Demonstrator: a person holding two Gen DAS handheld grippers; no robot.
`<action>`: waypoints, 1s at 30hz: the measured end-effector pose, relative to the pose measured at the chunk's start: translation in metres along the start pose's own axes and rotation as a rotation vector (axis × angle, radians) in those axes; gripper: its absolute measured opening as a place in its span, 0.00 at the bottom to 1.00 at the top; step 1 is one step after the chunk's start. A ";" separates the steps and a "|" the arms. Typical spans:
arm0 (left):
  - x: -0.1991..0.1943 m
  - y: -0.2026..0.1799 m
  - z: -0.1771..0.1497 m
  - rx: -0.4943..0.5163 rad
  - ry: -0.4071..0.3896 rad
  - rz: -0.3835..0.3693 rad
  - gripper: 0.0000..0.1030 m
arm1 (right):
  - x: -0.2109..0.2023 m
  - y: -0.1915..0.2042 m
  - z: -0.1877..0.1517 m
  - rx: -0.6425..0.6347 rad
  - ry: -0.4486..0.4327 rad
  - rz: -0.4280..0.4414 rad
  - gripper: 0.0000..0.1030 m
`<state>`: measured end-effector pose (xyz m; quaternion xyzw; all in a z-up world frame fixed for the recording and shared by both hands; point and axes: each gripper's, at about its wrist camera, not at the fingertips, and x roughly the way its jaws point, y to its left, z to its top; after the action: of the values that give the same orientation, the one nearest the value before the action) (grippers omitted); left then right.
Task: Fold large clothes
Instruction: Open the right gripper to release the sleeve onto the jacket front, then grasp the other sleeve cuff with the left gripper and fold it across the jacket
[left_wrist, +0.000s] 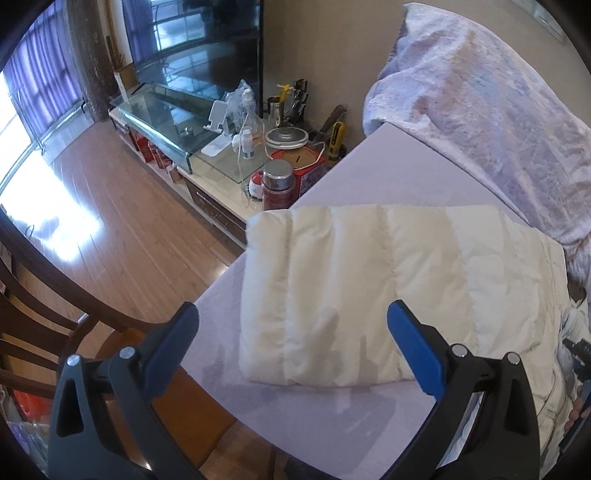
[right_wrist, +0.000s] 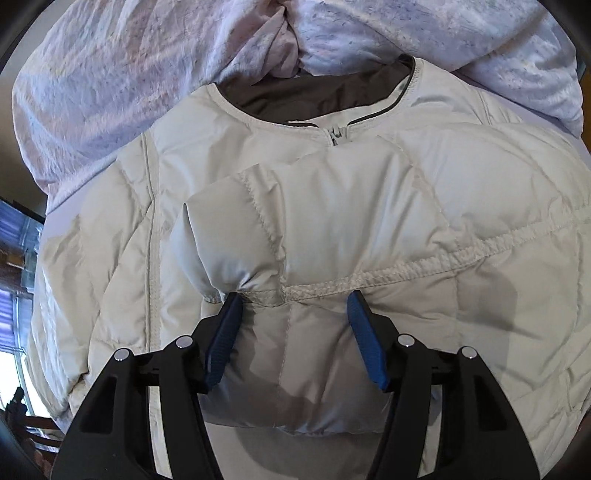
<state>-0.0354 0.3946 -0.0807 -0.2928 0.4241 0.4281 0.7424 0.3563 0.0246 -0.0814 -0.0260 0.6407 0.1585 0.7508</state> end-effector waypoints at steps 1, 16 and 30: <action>0.003 0.003 0.002 -0.010 0.008 -0.003 0.98 | 0.000 0.000 0.000 0.000 0.001 0.002 0.60; 0.046 0.064 0.018 -0.245 0.110 -0.110 0.90 | -0.003 -0.002 -0.001 -0.010 0.006 0.016 0.60; 0.063 0.027 0.004 -0.178 0.166 -0.120 0.74 | -0.002 0.000 -0.001 -0.012 0.006 0.020 0.60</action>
<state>-0.0408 0.4347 -0.1364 -0.4169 0.4260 0.3931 0.7001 0.3550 0.0235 -0.0797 -0.0245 0.6421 0.1695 0.7472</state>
